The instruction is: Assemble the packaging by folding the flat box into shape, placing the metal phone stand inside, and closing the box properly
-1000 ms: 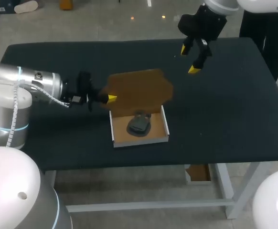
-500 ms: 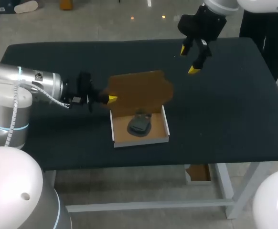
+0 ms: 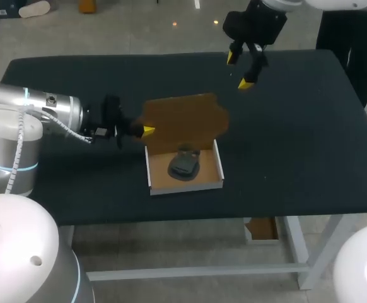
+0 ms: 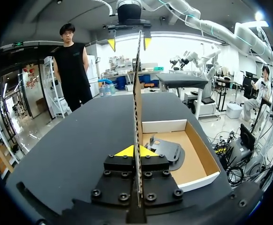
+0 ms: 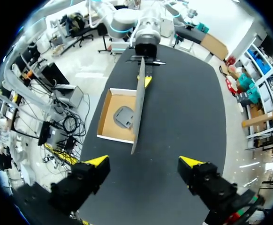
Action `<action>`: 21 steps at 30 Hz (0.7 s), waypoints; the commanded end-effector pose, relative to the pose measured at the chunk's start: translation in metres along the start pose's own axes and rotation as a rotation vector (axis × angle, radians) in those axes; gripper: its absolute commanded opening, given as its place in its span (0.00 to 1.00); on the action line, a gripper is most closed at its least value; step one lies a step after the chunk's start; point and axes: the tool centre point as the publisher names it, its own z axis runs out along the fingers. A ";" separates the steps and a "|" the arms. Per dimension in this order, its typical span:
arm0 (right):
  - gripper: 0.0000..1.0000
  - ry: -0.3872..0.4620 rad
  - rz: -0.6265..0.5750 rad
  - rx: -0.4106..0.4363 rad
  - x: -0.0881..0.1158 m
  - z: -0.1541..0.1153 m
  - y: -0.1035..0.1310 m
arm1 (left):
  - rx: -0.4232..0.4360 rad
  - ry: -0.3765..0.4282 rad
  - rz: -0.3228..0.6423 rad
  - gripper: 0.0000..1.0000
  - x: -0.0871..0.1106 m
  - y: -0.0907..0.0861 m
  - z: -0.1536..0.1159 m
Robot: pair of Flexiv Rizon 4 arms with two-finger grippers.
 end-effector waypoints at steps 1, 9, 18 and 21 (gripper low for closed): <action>1.00 0.069 -0.002 0.039 -0.023 0.001 0.014 | 0.001 -0.001 0.001 0.00 0.000 0.000 0.000; 1.00 0.076 -0.013 0.107 -0.048 -0.001 0.041 | 0.001 -0.001 0.001 0.00 0.000 0.000 0.000; 0.46 0.104 0.010 0.190 -0.065 0.021 0.068 | 0.001 -0.001 0.001 0.00 0.000 0.000 0.000; 0.47 0.112 0.012 0.208 -0.065 0.032 0.075 | 0.001 -0.001 0.001 0.00 0.000 0.000 0.000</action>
